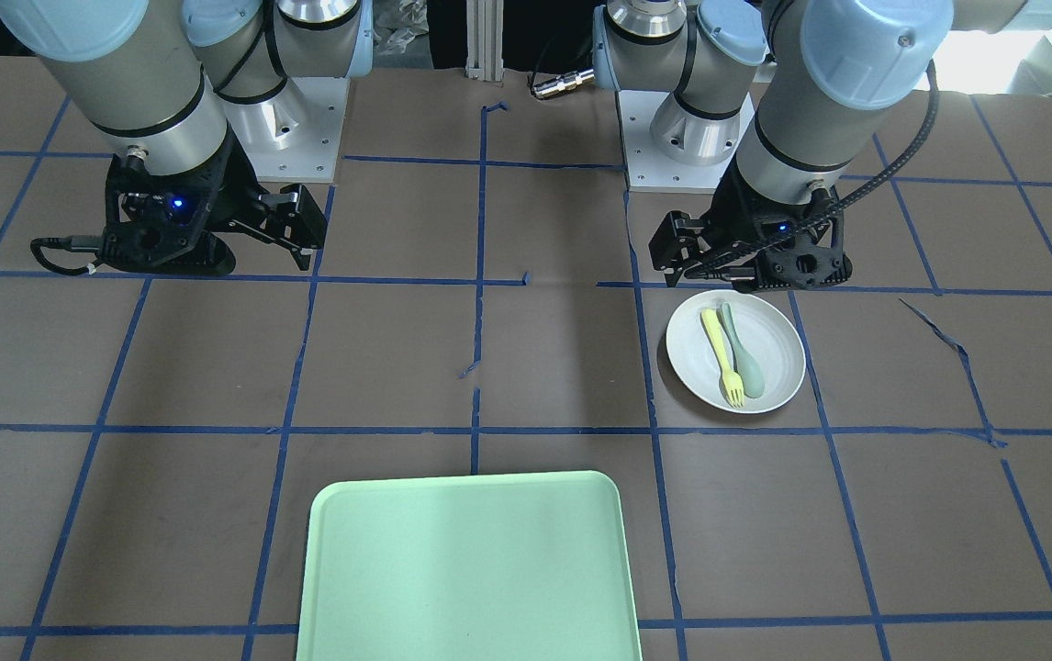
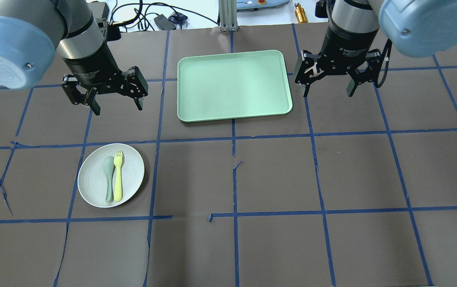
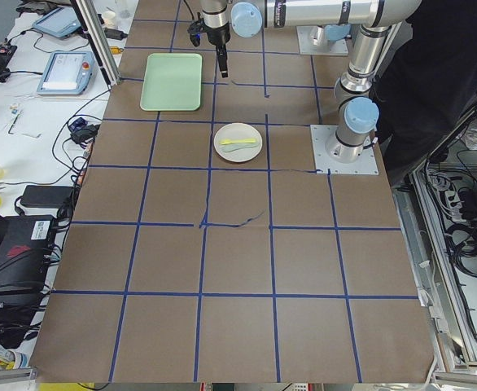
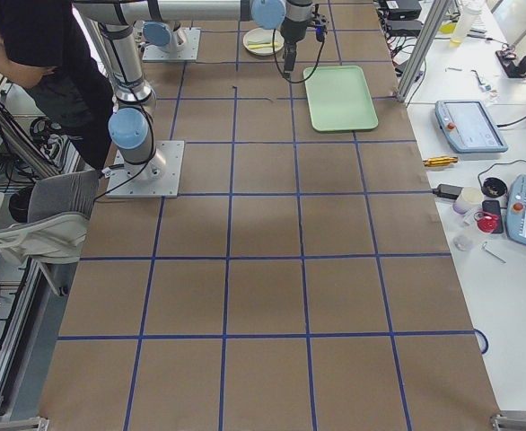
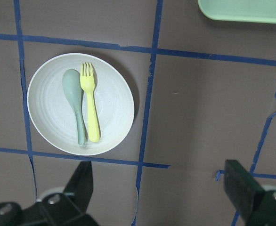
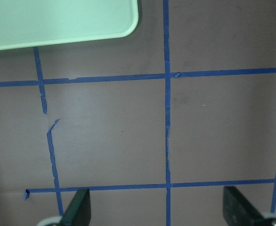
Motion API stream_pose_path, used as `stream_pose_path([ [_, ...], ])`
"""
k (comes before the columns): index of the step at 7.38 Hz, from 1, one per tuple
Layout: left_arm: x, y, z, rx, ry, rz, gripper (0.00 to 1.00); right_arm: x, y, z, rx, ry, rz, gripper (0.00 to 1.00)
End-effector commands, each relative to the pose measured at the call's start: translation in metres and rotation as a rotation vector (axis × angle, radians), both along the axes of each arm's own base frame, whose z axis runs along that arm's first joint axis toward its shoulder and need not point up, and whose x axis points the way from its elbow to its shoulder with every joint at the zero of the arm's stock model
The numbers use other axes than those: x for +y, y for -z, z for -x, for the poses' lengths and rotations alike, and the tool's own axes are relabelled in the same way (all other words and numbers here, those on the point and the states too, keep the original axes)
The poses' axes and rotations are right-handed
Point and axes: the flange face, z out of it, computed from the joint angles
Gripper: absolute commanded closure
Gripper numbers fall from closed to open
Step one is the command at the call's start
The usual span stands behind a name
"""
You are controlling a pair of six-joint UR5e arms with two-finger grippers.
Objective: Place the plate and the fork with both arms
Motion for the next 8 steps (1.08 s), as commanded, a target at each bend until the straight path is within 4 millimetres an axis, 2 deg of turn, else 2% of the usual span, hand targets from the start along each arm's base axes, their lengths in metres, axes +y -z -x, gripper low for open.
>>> stream_pose_path([
  [1, 0.0001, -0.0007, 0.0005, 0.006, -0.004, 0.003, 0.00, 0.0029, 0.0028, -0.0131, 0.000, -0.026, -0.003, 0.00],
  [3, 0.0020, -0.0039, 0.0007, 0.000, -0.002, 0.009, 0.00, 0.0048, -0.0017, -0.0136, 0.002, -0.028, 0.005, 0.00],
  [8, 0.0019, -0.0082, 0.0028, 0.014, -0.001, 0.022, 0.00, -0.0014, 0.0031, -0.0141, 0.001, -0.031, 0.023, 0.00],
])
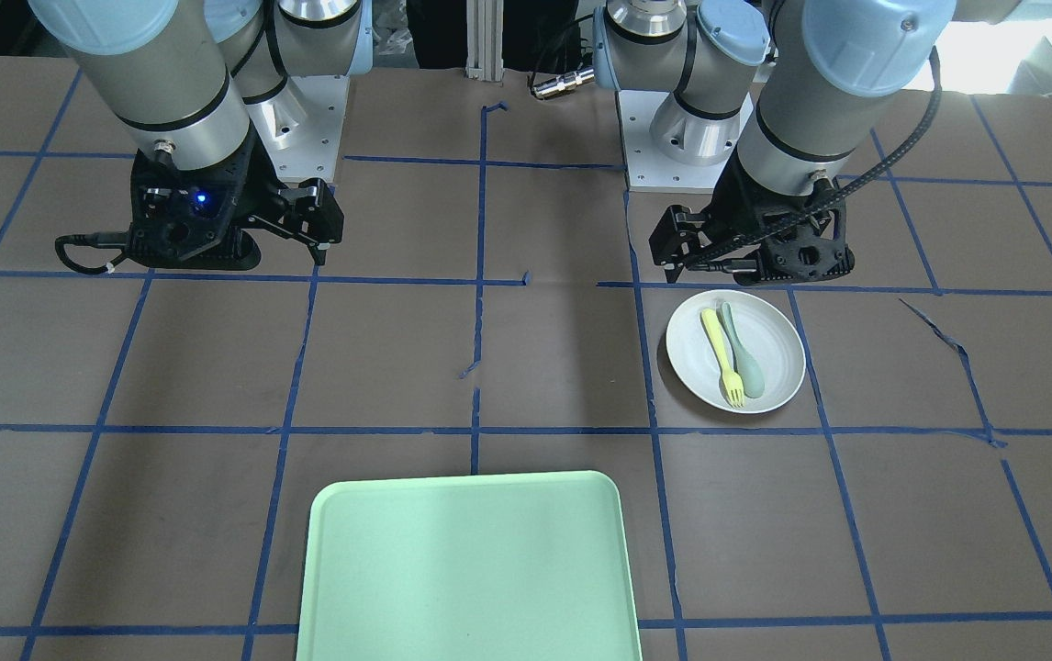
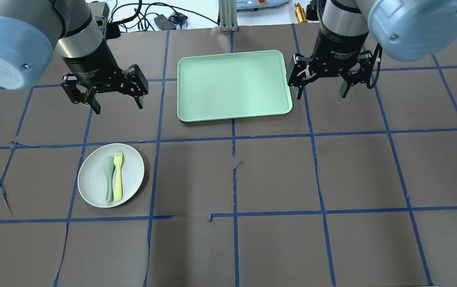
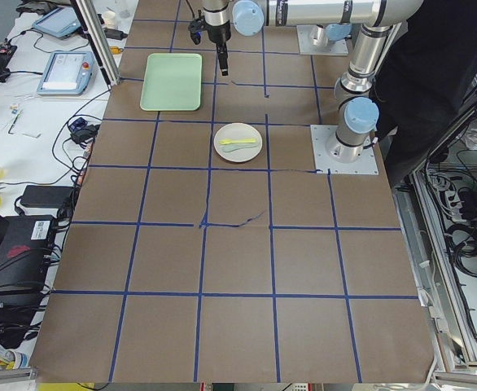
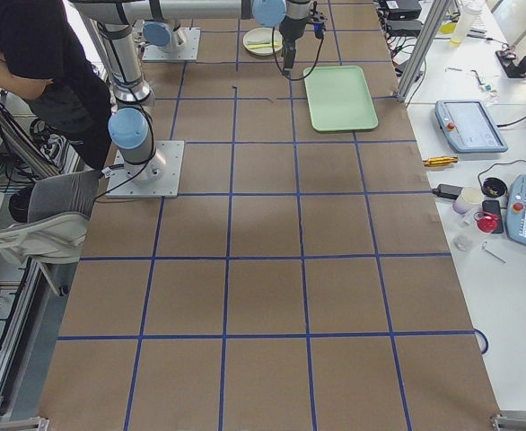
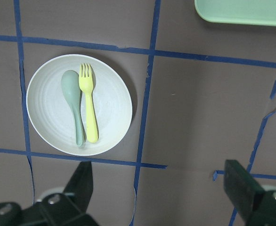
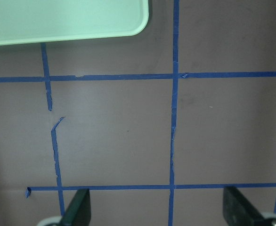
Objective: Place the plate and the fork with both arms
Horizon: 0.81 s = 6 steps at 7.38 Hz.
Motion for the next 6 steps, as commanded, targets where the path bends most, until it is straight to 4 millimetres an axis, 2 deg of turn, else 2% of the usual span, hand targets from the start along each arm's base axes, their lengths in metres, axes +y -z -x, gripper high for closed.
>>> stream_pose_path([
  [1, 0.0002, -0.0026, 0.0008, 0.005, 0.000, 0.006, 0.00, -0.0024, -0.0004, -0.0001, 0.000, -0.001, 0.016, 0.00],
  [6, -0.0013, 0.0033, 0.0015, -0.004, 0.004, -0.003, 0.00, -0.0032, 0.0019, -0.0004, -0.002, -0.002, 0.013, 0.00],
])
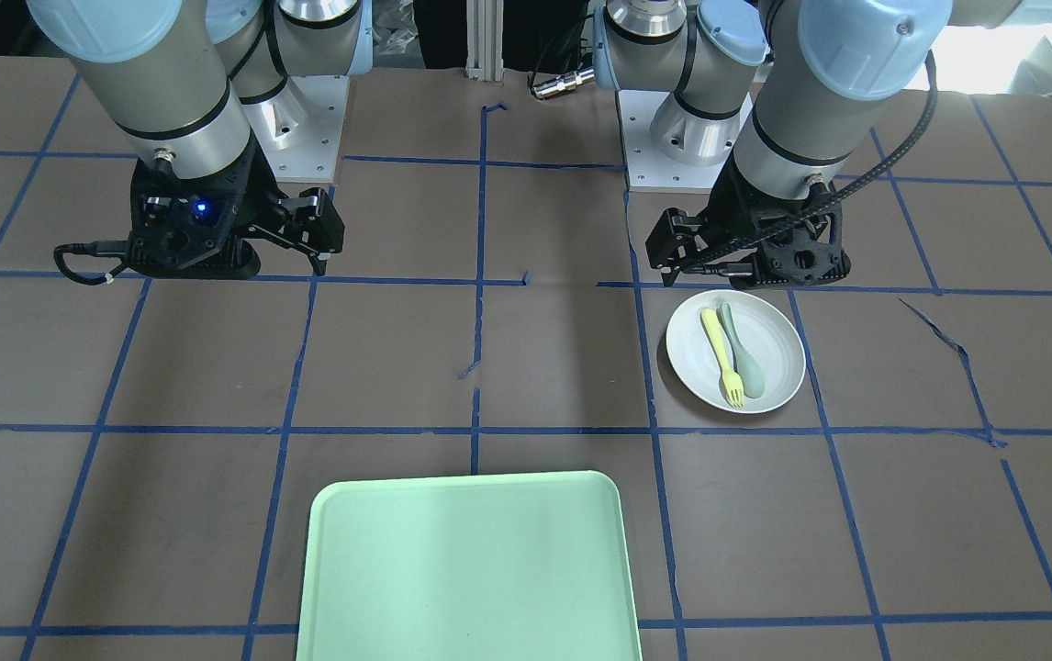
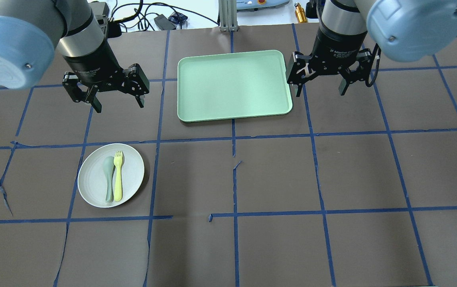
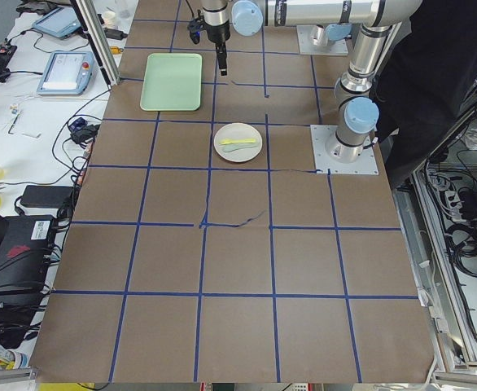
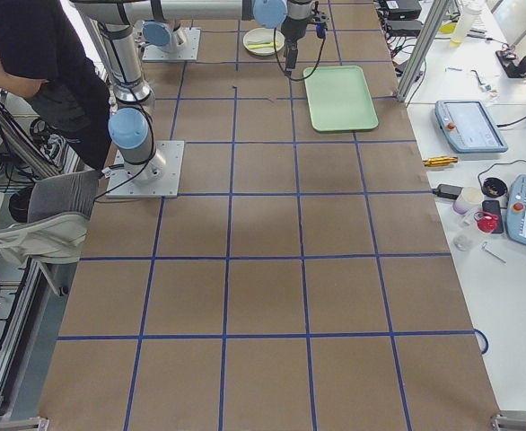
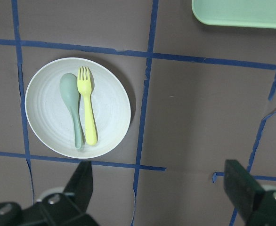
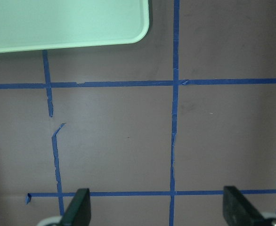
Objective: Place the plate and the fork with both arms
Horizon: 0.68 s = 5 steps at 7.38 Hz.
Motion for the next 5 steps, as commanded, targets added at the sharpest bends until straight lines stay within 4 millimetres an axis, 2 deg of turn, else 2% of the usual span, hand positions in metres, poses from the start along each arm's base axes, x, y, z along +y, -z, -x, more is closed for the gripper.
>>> stream_pose_path([
  [1, 0.001, -0.001, 0.000, 0.011, -0.005, 0.000, 0.00, -0.002, 0.005, 0.000, 0.003, -0.003, -0.010, 0.00],
  [2, -0.002, 0.001, -0.011, 0.003, -0.006, -0.001, 0.00, -0.003, 0.009, 0.000, 0.001, -0.007, -0.015, 0.00],
  [3, -0.009, 0.016, -0.046, 0.006, -0.071, -0.031, 0.00, -0.008, 0.017, 0.000, 0.003, -0.003, -0.030, 0.00],
  [4, -0.014, 0.037, -0.099, 0.017, -0.079, -0.003, 0.00, -0.011, 0.019, 0.000, 0.002, -0.001, -0.020, 0.00],
  [5, -0.011, 0.060, -0.138, 0.027, -0.031, 0.023, 0.00, -0.015, 0.026, 0.000, 0.003, -0.001, -0.029, 0.00],
])
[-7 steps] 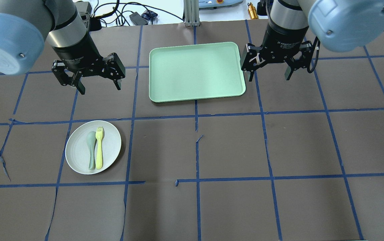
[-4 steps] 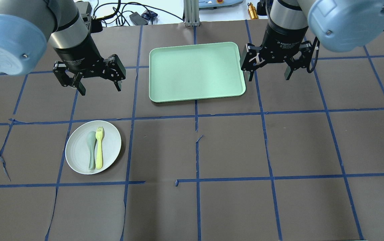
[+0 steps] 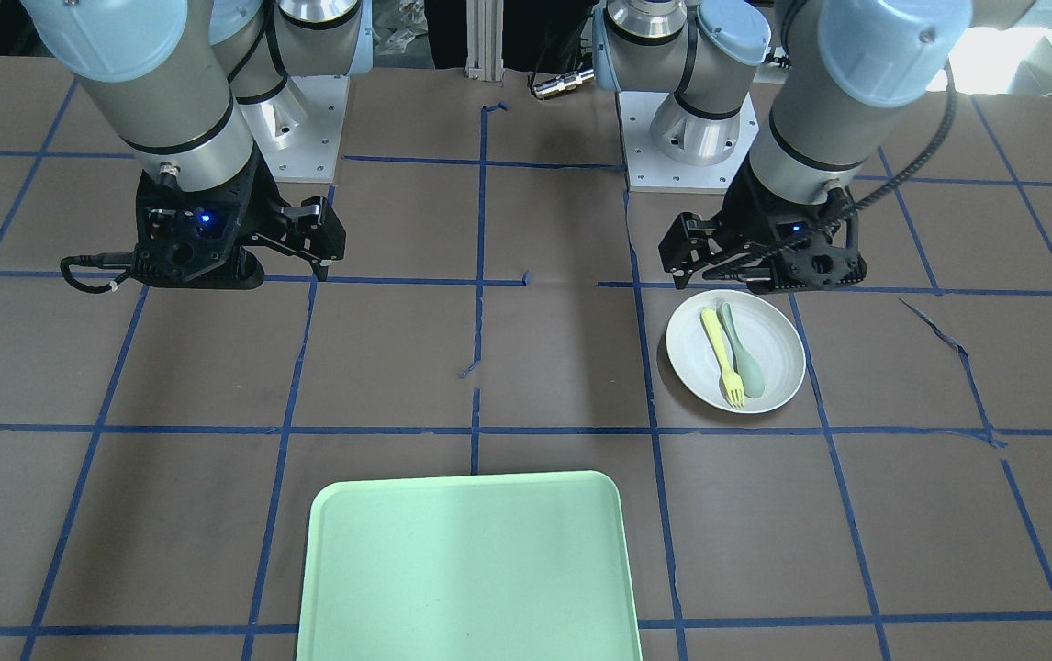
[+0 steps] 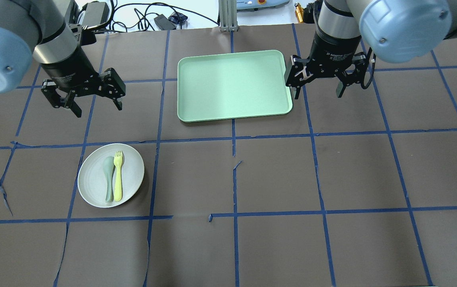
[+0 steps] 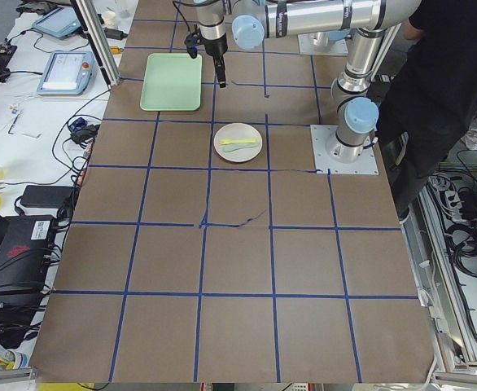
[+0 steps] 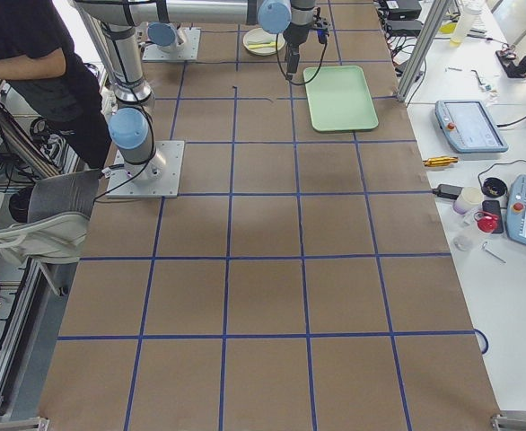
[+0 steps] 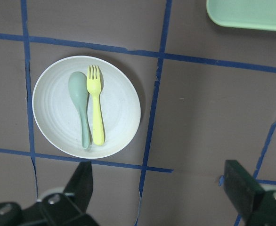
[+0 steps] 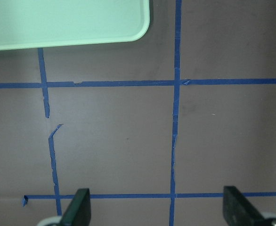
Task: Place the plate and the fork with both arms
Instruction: 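Move the left gripper down to the white plate's rim and grasp it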
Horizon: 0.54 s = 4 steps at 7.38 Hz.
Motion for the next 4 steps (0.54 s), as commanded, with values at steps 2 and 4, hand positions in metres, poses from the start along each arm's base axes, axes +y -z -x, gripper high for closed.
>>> stream_pose_path([
  [2, 0.013, 0.087, -0.112, 0.091, 0.113, 0.052, 0.00, -0.008, 0.013, 0.001, 0.015, -0.001, -0.015, 0.00],
  [4, 0.048, 0.147, -0.165, 0.169, 0.134, 0.039, 0.02, -0.008, 0.016, 0.001, 0.016, -0.001, -0.021, 0.00],
])
